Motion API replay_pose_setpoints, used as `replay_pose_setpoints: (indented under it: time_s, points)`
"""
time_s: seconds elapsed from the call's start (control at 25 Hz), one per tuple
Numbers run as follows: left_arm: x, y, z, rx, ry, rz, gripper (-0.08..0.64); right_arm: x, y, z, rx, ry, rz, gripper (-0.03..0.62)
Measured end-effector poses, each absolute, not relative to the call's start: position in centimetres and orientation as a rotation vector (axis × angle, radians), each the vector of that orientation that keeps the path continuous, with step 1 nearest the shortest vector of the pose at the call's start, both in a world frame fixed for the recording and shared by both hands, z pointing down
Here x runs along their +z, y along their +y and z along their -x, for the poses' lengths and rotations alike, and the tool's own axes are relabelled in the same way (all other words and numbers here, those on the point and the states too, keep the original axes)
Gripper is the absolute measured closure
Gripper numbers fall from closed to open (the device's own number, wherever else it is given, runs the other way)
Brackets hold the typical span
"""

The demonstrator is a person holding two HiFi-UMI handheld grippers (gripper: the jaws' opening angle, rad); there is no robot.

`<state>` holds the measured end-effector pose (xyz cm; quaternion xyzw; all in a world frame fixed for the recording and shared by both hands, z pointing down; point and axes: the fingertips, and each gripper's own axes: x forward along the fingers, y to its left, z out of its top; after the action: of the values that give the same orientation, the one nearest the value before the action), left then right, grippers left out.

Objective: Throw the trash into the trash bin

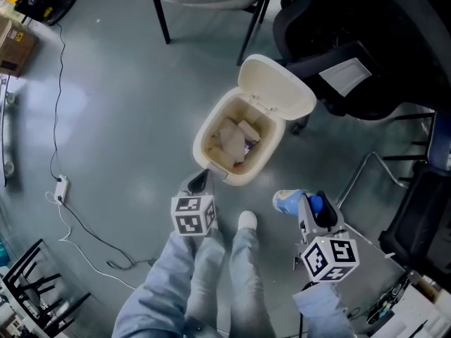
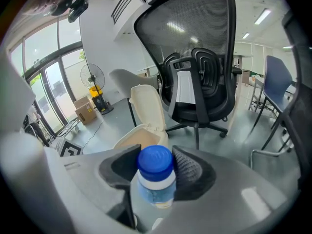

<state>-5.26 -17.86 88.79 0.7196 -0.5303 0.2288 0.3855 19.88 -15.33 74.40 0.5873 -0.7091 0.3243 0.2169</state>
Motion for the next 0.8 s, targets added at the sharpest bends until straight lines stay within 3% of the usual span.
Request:
replay_pose_setpoints:
  time_s: [0.32,0.8]
  points:
    - [82.9,-18.2,7.9,0.673,-1.428,-1.861,0.551,71.8,-16.3,-17.1,0.855,-2.035,-1.609,0.393]
    - [75.6,-19.4,13.8,0.555,-1.554,-1.825,0.551,68.4,-19.7,-10.0,0.738,-2.145,-1.481,0.393]
